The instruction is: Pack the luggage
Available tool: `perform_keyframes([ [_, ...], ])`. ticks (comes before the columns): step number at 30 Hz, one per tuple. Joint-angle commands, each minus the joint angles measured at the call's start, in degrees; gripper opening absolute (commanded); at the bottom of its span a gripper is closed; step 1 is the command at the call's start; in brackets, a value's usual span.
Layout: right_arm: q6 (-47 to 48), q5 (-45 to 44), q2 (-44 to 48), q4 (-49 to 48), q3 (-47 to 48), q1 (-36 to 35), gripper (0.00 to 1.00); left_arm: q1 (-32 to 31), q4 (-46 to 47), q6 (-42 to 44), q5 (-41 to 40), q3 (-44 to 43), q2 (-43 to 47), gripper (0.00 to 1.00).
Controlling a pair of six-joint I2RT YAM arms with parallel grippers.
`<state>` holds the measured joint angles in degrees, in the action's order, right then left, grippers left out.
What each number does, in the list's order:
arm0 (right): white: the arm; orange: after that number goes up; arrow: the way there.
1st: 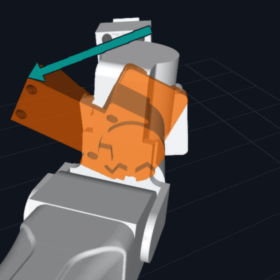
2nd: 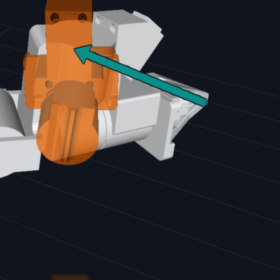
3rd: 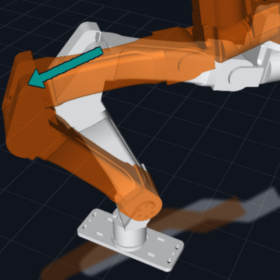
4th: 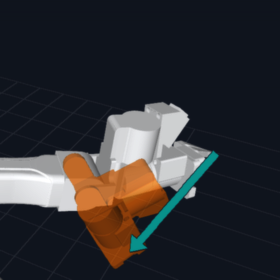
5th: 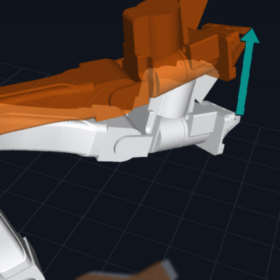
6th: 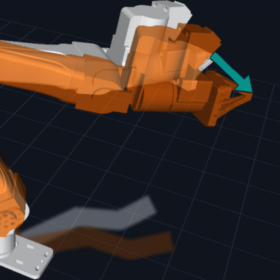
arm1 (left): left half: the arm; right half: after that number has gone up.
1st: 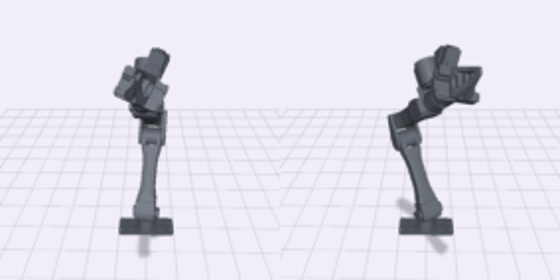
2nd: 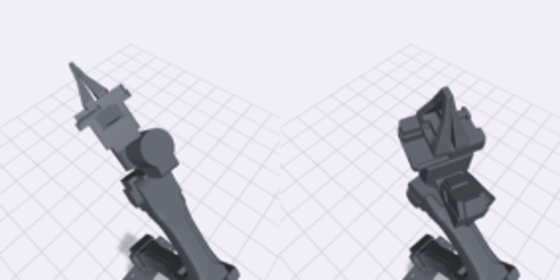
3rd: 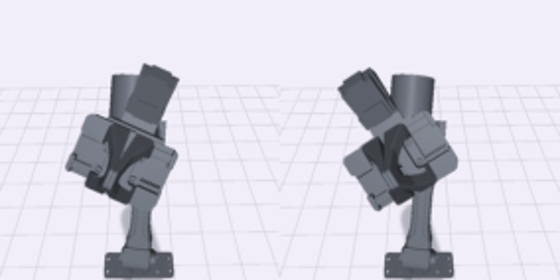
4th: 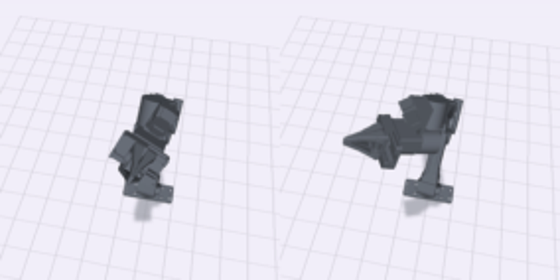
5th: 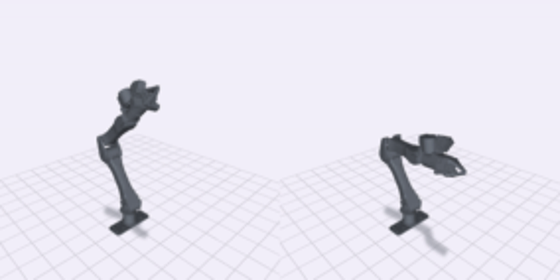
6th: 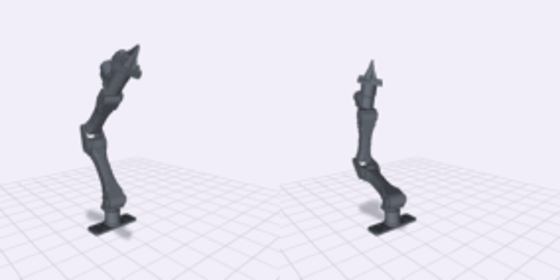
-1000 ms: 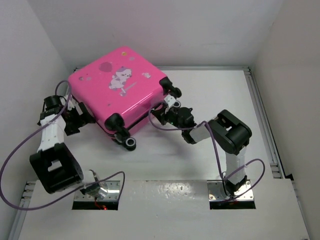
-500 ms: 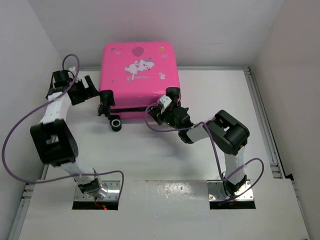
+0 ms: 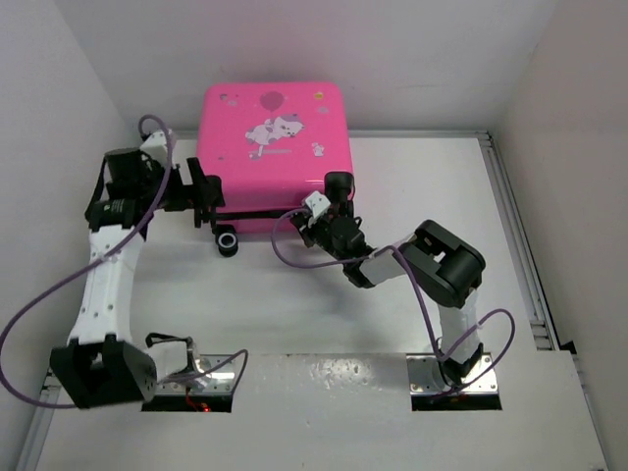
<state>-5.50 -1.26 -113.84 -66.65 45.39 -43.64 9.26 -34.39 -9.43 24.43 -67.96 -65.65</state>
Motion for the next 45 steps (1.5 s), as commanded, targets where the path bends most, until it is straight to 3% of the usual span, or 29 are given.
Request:
perform_keyframes([
  [1,2.1,-6.8,7.1,-8.3,1.2,-1.1,0.00,-3.0,-2.6,0.7,-4.5,0.6,-5.6,1.00],
  [10,1.9,-15.2,10.9,-1.0,-0.7,-2.1,0.00,-11.4,-1.5,-1.1,-22.6,-1.8,-12.8,0.98],
  [16,-2.5,-18.3,15.9,8.5,-3.4,0.9,0.00,-8.7,-1.5,-3.6,-21.5,-1.2,-15.3,0.52],
  [17,-3.2,-18.3,17.1,10.5,-4.9,1.5,0.00,-8.2,-1.5,-4.3,-21.5,-1.2,-15.8,0.39],
  [19,-4.0,-18.2,18.5,11.6,-6.3,3.5,0.00,-6.6,-0.9,-5.0,-20.8,-0.4,-15.8,0.29],
  [20,-4.1,-17.9,19.6,12.9,-7.3,4.6,0.00,-6.0,-0.9,-5.0,-20.8,-0.4,-16.5,0.18],
  [23,-4.6,-17.6,20.7,14.7,-9.2,7.4,0.00,-3.1,-0.9,-5.8,-20.0,-0.4,-18.6,0.03],
  [37,-1.3,-12.2,24.0,12.2,-18.2,18.6,0.00,1.6,-2.0,-5.3,-19.4,-5.6,-26.0,0.00],
  [45,-0.7,-7.8,19.5,8.1,-14.1,26.8,0.00,2.2,-2.5,-1.6,-22.1,-10.5,-32.2,0.00],
])
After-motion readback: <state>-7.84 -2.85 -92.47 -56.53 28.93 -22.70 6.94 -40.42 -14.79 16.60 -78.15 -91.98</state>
